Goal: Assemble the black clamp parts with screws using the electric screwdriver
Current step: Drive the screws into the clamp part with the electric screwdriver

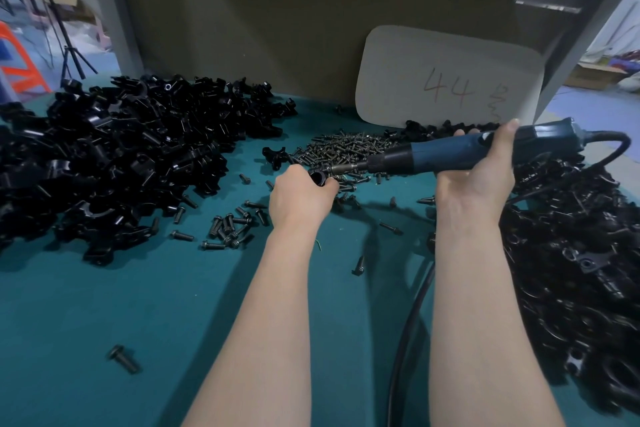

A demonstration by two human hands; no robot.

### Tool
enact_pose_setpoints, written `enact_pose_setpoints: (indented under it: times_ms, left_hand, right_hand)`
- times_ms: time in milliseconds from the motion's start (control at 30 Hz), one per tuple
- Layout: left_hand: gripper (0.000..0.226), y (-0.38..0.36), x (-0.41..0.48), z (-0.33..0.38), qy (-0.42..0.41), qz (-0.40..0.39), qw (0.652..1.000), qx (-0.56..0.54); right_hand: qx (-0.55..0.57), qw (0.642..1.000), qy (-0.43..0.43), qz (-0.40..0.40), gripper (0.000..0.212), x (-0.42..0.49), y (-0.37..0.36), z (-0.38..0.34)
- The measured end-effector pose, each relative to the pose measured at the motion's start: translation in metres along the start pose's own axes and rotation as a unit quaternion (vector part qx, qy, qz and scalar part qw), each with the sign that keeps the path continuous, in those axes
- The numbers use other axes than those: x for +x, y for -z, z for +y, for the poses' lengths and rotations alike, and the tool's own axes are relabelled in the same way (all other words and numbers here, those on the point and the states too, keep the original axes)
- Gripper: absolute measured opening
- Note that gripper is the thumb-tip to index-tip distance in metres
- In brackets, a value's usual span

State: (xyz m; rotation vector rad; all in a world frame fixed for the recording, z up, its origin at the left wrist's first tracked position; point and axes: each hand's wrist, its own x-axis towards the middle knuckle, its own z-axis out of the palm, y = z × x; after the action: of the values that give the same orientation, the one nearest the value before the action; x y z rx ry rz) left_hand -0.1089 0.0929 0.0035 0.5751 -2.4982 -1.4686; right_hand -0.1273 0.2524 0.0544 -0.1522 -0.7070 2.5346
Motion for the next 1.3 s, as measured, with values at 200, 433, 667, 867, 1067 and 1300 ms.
enact_pose_setpoints:
  times_ms: [200, 433, 667, 867, 1067, 1300]
  left_hand:
    - [0.026, 0.0026, -0.0009, 0.0020, -0.005, -0.010, 0.999, 0.043]
    - [0.030, 0.0045, -0.0012, 0.0031, 0.003, -0.010, 0.999, 0.036]
    - [0.023, 0.0052, -0.0020, 0.0026, 0.013, -0.008, 1.000, 0.022]
    - [0.025, 0.0052, -0.0016, 0.0030, 0.004, -0.017, 0.998, 0.053]
    - [0.029, 0.0034, -0.0014, 0.0022, -0.011, -0.008, 0.997, 0.073]
    - [0.044, 0.0008, 0.0001, -0.0003, -0.034, 0.021, 0.997, 0.063]
  right_hand:
    - [-0.005, 1.000, 0.005, 0.001, 0.043, -0.0002, 0.0026, 0.0003]
    - [-0.020, 1.000, 0.005, -0.011, 0.026, -0.0007, 0.0018, 0.0015]
    - [-0.025, 1.000, -0.001, -0.018, 0.036, -0.0008, 0.0030, 0.0044]
    - [-0.036, 0.999, -0.001, -0.014, 0.045, -0.0015, 0.0030, 0.0049]
    - [-0.066, 0.996, -0.013, -0.066, 0.048, -0.0039, 0.0025, 0.0046]
    - [-0.045, 0.999, -0.006, -0.010, 0.014, -0.0061, 0.0021, 0.0091]
